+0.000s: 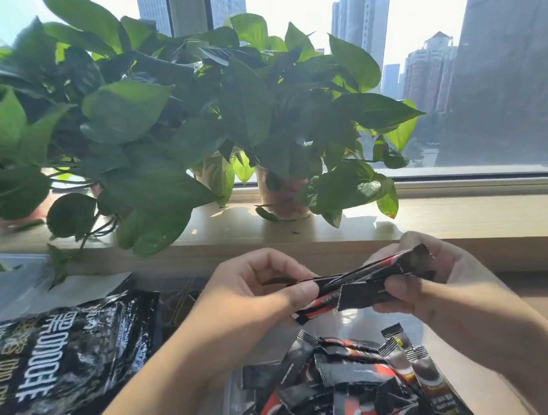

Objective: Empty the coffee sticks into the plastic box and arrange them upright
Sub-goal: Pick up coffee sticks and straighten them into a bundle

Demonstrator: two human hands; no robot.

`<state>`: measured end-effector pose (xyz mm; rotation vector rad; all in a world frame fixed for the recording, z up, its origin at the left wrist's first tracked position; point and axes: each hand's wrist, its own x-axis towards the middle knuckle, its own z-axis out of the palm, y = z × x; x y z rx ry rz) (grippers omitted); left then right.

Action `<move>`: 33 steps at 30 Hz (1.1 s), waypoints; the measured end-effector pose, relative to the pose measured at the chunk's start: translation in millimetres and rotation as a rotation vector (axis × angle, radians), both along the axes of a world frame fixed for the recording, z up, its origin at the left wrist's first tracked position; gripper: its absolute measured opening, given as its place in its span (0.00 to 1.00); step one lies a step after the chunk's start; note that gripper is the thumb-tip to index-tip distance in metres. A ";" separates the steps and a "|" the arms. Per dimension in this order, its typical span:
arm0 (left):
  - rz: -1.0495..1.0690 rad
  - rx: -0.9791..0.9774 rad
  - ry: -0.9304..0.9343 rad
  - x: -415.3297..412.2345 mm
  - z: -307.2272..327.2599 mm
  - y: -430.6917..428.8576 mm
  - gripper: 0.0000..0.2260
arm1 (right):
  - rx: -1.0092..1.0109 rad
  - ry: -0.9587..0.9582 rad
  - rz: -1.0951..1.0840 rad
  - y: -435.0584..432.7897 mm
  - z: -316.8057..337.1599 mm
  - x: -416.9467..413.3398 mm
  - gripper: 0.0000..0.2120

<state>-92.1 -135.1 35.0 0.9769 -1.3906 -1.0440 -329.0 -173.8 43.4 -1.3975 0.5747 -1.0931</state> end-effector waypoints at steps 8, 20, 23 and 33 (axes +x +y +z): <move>-0.073 0.034 0.165 -6.5 0.4 -2.2 0.03 | -0.102 0.123 -0.150 3.7 5.3 5.2 0.09; -0.275 0.170 0.276 -8.9 -0.8 -8.0 0.03 | -0.178 0.353 -0.187 7.3 7.4 2.8 0.09; -0.298 0.211 0.305 -6.0 0.5 -10.8 0.05 | -0.219 0.358 -0.203 7.0 8.5 2.6 0.11; -0.280 0.169 0.375 -10.9 4.1 -5.3 0.08 | -0.250 0.402 -0.214 7.4 4.4 5.4 0.09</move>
